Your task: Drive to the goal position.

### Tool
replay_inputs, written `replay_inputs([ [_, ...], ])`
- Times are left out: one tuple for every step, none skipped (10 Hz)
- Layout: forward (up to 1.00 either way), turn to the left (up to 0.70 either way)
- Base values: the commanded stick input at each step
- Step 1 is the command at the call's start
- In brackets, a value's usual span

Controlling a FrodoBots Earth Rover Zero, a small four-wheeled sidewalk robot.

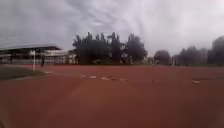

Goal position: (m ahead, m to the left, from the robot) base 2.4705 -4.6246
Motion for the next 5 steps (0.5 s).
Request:
replay_inputs([
  [0.5,0.0],
  [0.5,0.0],
  [0.5,0.0],
  [0.5,0.0],
  [0.5,0.0],
])
